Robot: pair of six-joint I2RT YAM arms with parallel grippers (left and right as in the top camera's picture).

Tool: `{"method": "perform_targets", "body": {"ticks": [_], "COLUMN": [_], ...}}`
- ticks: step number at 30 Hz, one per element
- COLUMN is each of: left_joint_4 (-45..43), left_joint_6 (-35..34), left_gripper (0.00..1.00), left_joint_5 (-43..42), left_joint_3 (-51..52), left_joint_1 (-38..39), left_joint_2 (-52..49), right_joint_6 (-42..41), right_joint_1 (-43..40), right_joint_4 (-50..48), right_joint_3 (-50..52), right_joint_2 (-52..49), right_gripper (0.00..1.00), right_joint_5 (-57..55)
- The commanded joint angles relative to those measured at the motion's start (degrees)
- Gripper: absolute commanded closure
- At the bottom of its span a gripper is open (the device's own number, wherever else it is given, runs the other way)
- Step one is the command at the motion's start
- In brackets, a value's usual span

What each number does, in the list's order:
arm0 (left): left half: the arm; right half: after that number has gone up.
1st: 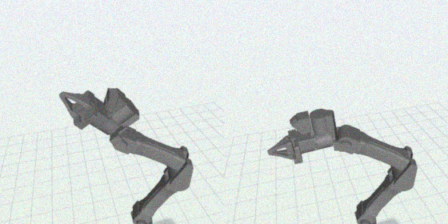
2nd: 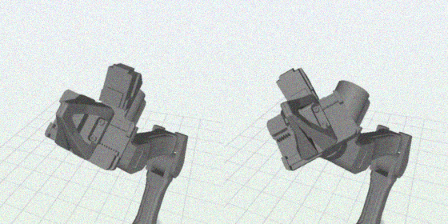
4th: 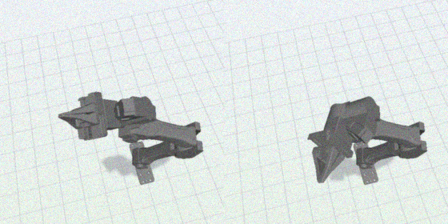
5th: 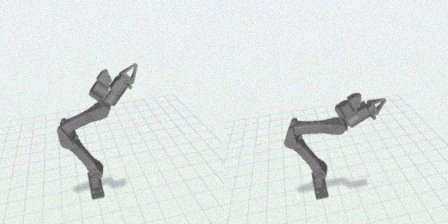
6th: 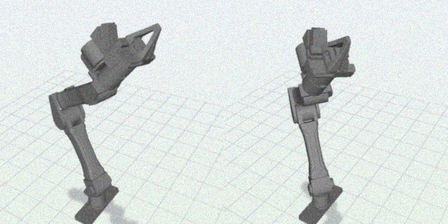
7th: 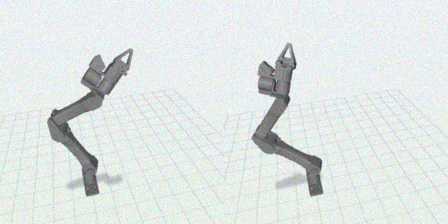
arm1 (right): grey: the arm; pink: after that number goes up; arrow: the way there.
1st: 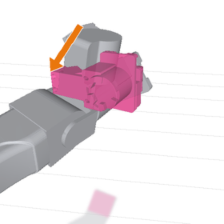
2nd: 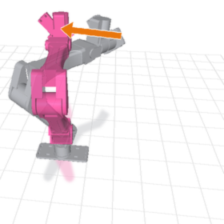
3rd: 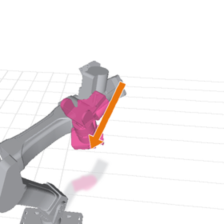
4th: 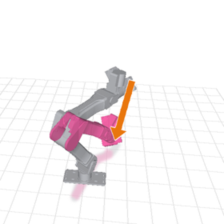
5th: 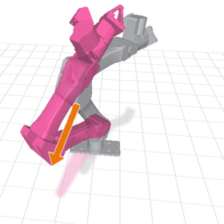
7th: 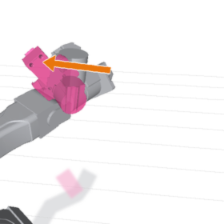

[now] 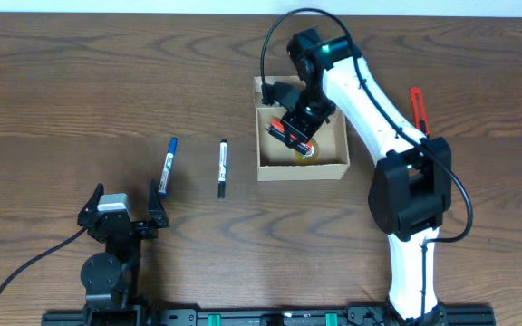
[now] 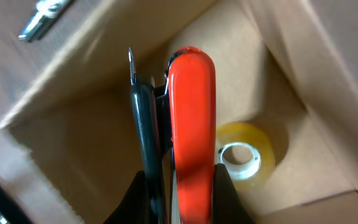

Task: Pack container
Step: 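Lift the stapler and carry it into the box with the right gripper, then release the stapler in the box and move right gripper to box cutter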

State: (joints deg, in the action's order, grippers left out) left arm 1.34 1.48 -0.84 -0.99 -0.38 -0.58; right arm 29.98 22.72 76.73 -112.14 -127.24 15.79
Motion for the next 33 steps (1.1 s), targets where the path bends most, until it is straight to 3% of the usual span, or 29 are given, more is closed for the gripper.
{"method": "perform_targets", "body": {"ticks": [1,22,27,33], "left_joint_4": [3.0,3.0,3.0,3.0], "left_joint_6": [-0.2,-0.2,-0.2,-0.2], "left_gripper": [0.05,0.05,0.05,0.05], "left_joint_5": [-0.2,-0.2,-0.2,-0.2], "left_joint_3": [0.7,0.7,0.7,0.7], "left_joint_1": [-0.4,-0.4,-0.4,-0.4], "left_joint_2": [0.4,0.4,0.4,0.4], "right_joint_6": [-1.3,-3.2,-3.7,-3.9], "right_joint_1": [0.5,0.5,0.5,0.5], "right_joint_4": [-1.6,-8.2,-8.3,-8.2], "right_joint_3": [2.8,10.8,10.8,10.7], "right_joint_2": [0.0,-0.1,-0.1,-0.1], "right_gripper": [0.99,0.99,0.73,0.73], "right_joint_5": [-0.6,-1.0,-2.5,-2.7]}}
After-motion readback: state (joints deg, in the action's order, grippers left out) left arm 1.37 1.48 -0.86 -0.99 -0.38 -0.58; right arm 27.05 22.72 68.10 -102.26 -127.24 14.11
